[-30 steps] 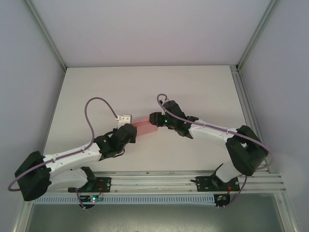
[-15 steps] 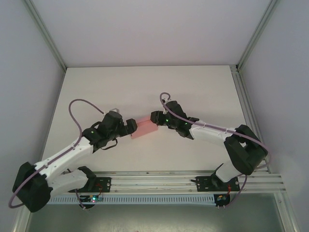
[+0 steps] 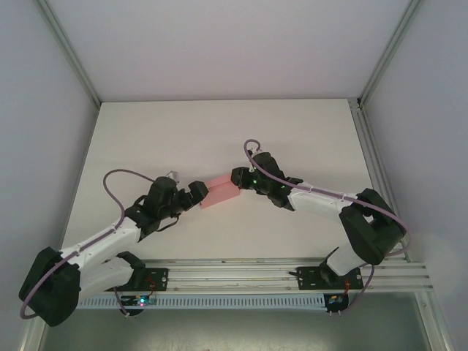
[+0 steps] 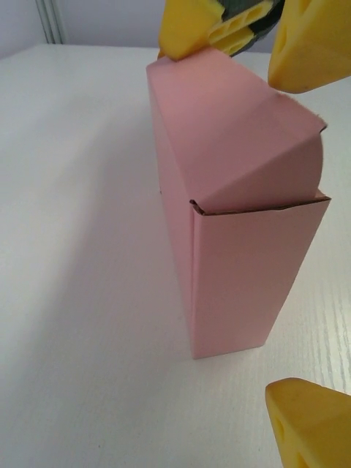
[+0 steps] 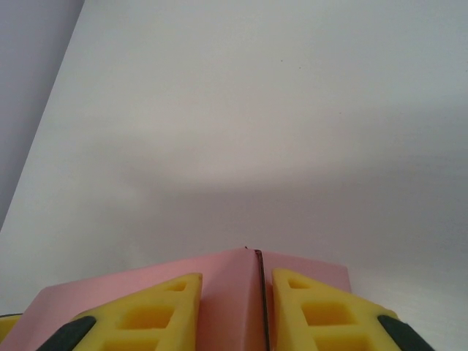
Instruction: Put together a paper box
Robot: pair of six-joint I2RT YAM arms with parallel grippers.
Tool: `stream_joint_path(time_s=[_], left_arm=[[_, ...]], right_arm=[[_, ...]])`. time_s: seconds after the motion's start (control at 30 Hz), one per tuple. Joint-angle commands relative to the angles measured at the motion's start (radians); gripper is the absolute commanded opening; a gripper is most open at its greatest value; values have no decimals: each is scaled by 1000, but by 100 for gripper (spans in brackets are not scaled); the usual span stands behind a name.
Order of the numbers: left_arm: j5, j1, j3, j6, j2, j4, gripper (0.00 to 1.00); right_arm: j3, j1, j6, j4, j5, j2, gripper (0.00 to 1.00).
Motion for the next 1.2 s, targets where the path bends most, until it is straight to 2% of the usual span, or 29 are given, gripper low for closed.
stream_joint_path(time_s=[0.0,0.1,0.27,0.4,0.63,0.77,0.87,0.93,1.07,1.17], left_arm=[[-12,23,59,22,-68,-22,100],[-27,57,119,39,-59,-129,100],[35,105,57,-24,28,-46,100],[93,105,-19,-68,91,68,89],[122,105,-139,-64,132,196,81],[143,105,-197,-34,155,249,64],[108,98,-230,66,158,227,58],[54,68,-234,152,149,167,41],[-29,-31,-254,293,116,139,41],[-145,-103,-246,338,94,80,39]], right_arm=[[-78,-5,1,-318,-14,109,24],[-84,-8,9,-323,-14,111,23],[-95,-10,25,-319,-13,111,22],[-94,-17,30,-324,-24,120,18],[-94,-25,42,-328,-37,145,16],[-101,-29,42,-330,-53,160,13],[-126,-35,45,-313,-56,164,11],[-152,-38,43,-278,-65,164,9],[-188,-47,40,-232,-108,183,8],[-212,-50,50,-173,-139,205,5]])
